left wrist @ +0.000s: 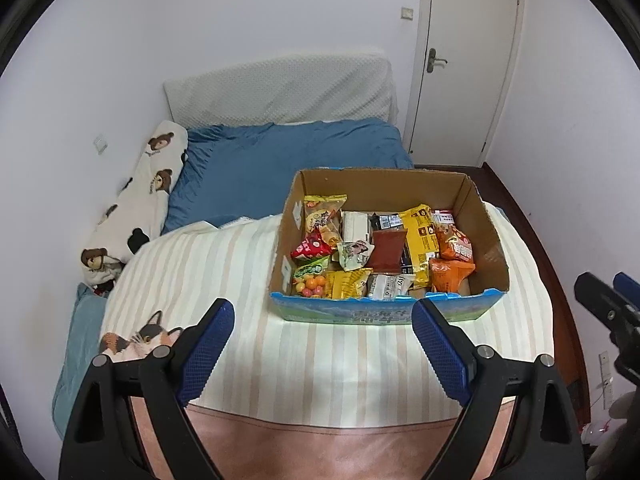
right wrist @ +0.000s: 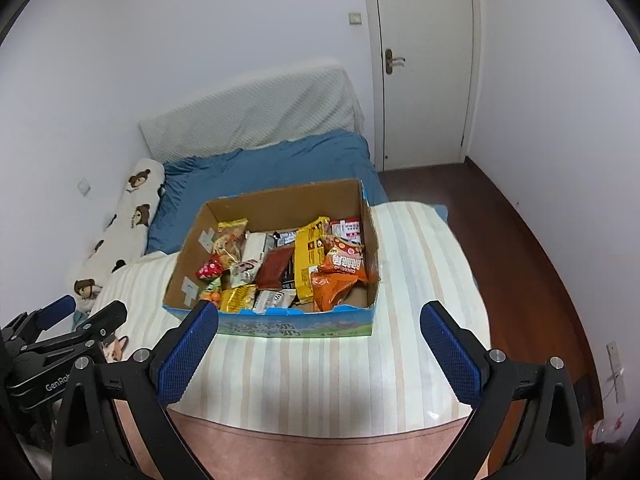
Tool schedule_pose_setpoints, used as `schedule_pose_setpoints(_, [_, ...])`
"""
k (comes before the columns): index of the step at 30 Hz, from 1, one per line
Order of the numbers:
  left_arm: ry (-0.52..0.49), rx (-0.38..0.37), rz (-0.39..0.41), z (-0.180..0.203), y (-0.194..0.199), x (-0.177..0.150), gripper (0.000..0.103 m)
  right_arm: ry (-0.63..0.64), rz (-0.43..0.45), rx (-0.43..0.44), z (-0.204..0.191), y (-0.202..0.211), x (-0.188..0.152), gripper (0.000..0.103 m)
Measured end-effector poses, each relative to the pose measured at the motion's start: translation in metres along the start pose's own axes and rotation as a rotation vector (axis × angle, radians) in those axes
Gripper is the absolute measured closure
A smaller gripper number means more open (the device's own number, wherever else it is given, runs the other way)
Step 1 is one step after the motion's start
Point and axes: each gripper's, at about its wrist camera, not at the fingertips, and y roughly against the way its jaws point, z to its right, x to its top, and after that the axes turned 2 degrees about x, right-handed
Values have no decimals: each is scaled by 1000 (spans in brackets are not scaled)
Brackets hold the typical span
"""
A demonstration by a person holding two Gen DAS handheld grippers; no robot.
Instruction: Organize snacks
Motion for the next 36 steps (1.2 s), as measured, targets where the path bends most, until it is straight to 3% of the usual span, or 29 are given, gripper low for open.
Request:
schedule_pose_setpoints(14, [-38,-16,-154,12,-70,24,12,-9,-145,-3,6,-71,13,0])
schedule_pose_setpoints(36, [-42,-44,-184,20,-78,30,12,-14,-204,-6,8,-82,14,0])
